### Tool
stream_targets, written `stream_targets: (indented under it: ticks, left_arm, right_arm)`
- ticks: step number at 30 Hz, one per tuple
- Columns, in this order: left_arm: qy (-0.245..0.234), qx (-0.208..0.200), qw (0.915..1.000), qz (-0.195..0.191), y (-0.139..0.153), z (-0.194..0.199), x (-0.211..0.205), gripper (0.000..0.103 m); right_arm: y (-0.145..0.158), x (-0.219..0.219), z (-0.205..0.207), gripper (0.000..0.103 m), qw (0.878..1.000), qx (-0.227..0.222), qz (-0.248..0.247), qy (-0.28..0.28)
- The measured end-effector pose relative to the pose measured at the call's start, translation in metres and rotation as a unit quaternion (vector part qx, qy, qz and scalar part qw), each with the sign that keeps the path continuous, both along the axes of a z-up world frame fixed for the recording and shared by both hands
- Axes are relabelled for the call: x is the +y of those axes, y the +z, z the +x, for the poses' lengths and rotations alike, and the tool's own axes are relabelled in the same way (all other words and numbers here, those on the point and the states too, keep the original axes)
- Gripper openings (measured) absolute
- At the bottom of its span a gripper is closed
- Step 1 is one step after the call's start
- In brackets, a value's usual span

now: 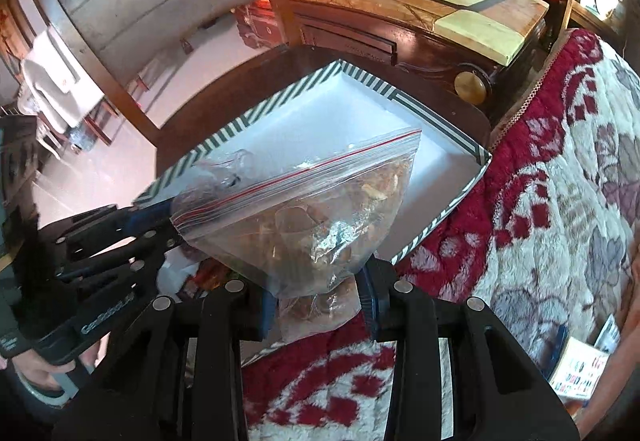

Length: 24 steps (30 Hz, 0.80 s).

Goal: Organize snacks
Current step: 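Carry the dates bag and the zip bag over the white box with both tools, then lower the zip bag of nuts into the white box and open the right tool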

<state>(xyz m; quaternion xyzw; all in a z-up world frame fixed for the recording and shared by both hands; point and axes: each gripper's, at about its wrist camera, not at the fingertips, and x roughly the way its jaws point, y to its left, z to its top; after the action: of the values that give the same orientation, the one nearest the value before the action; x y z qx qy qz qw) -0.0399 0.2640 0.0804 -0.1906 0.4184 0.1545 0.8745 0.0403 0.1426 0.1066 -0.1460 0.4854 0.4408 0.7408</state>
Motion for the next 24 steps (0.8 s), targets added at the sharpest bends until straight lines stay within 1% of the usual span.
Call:
stream_targets:
  ticks: [9,13,16,17,18,19,21,23,24]
  left_arm:
    - [0.005,0.018,0.9998,-0.002,-0.016,0.012,0.006,0.020]
    - [0.010,0.026,0.9996,0.001,-0.022,0.015,0.007,0.021]
    - [0.016,0.029,0.9995,0.001,-0.024,0.015,0.009,0.021]
    - [0.017,0.029,0.9994,0.002,-0.024,0.015,0.009,0.022]
    - [0.019,0.028,0.9994,0.003,-0.023,0.015,0.009,0.023]
    - [0.020,0.028,0.9994,0.006,-0.023,0.015,0.009,0.026]
    - [0.025,0.027,0.9992,0.013,-0.021,0.014,0.008,0.032]
    - [0.030,0.025,0.9991,0.017,-0.018,0.013,0.009,0.044]
    - [0.033,0.022,0.9990,0.019,-0.017,0.012,0.009,0.048]
  right_arm:
    - [-0.032,0.030,0.011,0.033,0.999,0.016,-0.039,0.007]
    - [-0.047,0.037,0.011,0.033,0.998,0.027,-0.053,0.007]
    - [-0.050,0.037,0.011,0.039,0.998,0.035,-0.049,0.005]
    - [-0.049,0.037,0.011,0.044,0.998,0.036,-0.047,0.003]
    - [-0.047,0.036,0.012,0.047,0.998,0.038,-0.045,0.000]
    - [-0.046,0.035,0.011,0.050,0.998,0.039,-0.042,0.000]
    - [-0.041,0.030,0.010,0.050,0.999,0.040,-0.031,-0.003]
    - [-0.036,0.025,0.009,0.050,0.999,0.040,-0.022,-0.008]
    - [-0.035,0.022,0.009,0.050,0.999,0.040,-0.019,-0.010]
